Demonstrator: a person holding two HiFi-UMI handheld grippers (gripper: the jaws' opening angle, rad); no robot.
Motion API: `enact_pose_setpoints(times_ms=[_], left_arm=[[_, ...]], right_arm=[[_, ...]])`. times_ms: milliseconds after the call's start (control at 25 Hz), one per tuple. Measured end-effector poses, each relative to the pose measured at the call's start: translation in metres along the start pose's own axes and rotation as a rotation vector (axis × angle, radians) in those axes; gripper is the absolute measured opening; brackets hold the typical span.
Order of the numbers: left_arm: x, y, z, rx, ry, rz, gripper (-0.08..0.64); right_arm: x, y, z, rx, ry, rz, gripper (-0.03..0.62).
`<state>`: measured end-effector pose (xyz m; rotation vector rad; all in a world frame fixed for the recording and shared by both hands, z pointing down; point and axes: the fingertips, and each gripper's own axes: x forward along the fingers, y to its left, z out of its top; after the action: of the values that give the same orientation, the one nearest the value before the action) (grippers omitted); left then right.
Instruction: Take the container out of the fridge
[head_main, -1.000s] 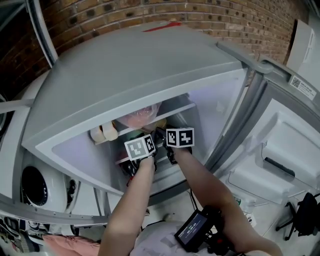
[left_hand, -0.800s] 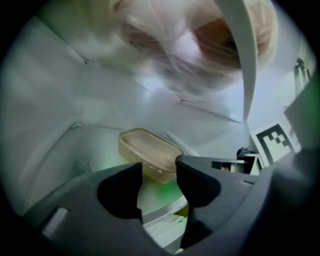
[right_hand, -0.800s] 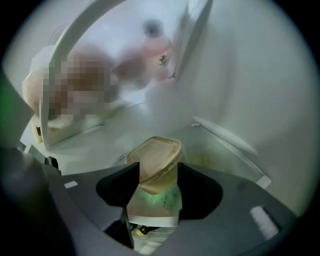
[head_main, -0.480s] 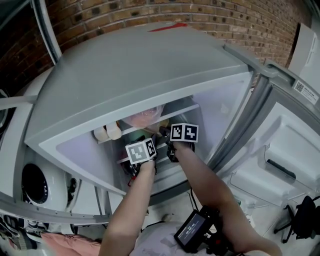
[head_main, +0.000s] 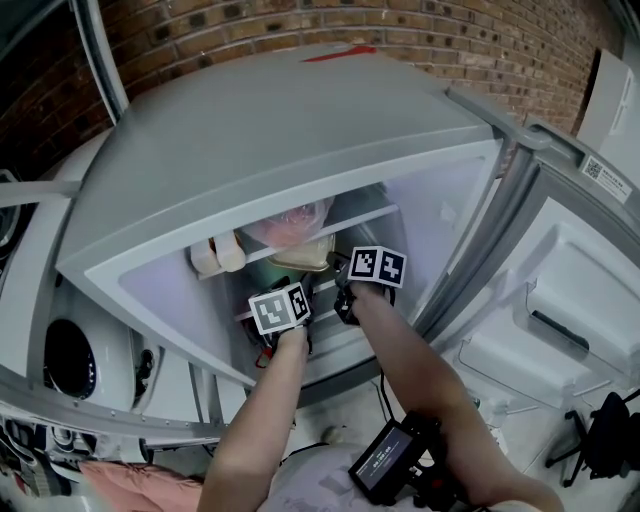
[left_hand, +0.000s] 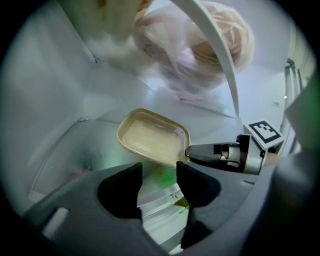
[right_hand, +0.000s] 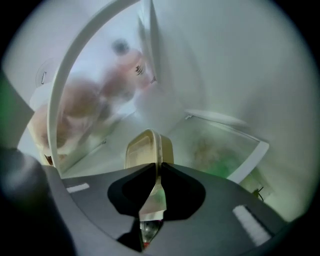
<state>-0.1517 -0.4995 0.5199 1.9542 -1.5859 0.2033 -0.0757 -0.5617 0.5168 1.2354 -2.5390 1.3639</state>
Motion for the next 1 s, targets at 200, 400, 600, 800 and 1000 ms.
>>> enact_pose_setpoints(times_ms=[200, 400, 600, 800, 1000], left_arm=[[-0.006, -0.003, -0.007, 0.001, -0.009, -0.008, 0.222], [-0.013, -0.011, -0.018, 0.008, -0.019, -0.019, 0.222], [-0.027, -0.019, -0.029, 0.032, -0.049, -0.036, 0.206], [-0.048, -0.022, -0.042, 0.063, -0.078, -0.015, 0.146], [-0.072, -0.022, -0.06, 0.09, -0.098, 0.016, 0.054]], right_arm=[[-0.011, -0.002, -0.007, 0.047, -0.012, 0.029, 0.043], [-0.026, -0.004, -0.014, 0.074, -0.024, 0.056, 0.043], [-0.044, -0.003, -0.021, 0.085, -0.038, 0.083, 0.043], [-0.062, 0.001, -0.033, 0.073, -0.039, 0.1, 0.043], [-0.079, 0.009, -0.051, 0.069, -0.033, 0.125, 0.043]])
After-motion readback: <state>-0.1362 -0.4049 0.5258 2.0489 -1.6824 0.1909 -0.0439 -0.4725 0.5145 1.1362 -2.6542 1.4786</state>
